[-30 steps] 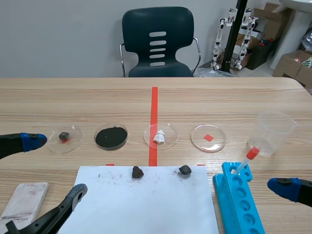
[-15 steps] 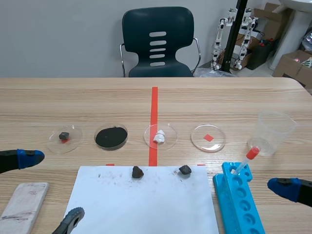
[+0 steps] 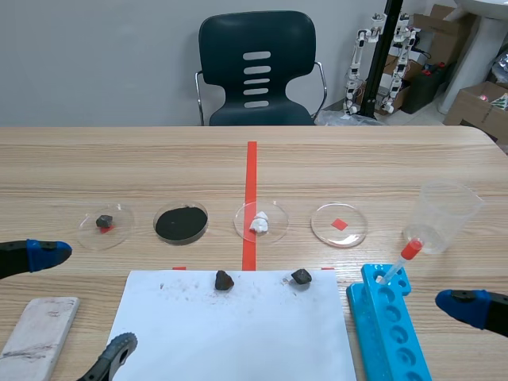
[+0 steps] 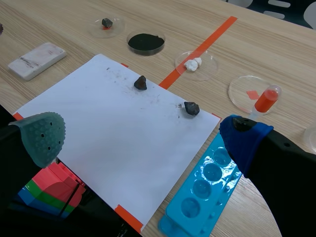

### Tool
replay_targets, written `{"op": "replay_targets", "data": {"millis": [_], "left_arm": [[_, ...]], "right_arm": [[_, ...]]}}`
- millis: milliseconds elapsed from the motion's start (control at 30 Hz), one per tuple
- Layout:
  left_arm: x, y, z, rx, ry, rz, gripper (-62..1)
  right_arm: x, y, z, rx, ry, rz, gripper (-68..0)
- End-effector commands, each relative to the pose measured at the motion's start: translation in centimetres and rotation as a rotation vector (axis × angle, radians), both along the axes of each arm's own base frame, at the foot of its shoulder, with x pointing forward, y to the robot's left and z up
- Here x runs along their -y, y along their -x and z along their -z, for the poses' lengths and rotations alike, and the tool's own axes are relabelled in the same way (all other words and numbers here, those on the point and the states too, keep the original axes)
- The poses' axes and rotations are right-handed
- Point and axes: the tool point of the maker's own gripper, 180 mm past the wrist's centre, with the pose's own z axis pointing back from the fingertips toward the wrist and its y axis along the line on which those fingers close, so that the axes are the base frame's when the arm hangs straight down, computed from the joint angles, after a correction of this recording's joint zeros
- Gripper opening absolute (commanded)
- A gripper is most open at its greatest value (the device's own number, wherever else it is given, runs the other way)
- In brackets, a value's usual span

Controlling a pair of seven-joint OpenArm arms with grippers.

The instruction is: Return to the home posture

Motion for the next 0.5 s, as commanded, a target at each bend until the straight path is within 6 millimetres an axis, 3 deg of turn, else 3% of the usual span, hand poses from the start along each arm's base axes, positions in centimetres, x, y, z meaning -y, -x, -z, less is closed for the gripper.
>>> {"op": "replay_targets", "data": {"millis": [0, 467], "left_arm": [[0.19, -0.28, -0.83, 0.025, 0.028, -0.007, 0.6], [0.19, -0.29, -0.83, 0.024, 0.032, -0.014, 0.6]], "right_arm": [[-0.32, -0.44, -1.1, 0.033, -0.025, 0.0, 0.4], [-0.32, -0.44, -1.1, 0.033, -0.025, 0.0, 0.4]]}}
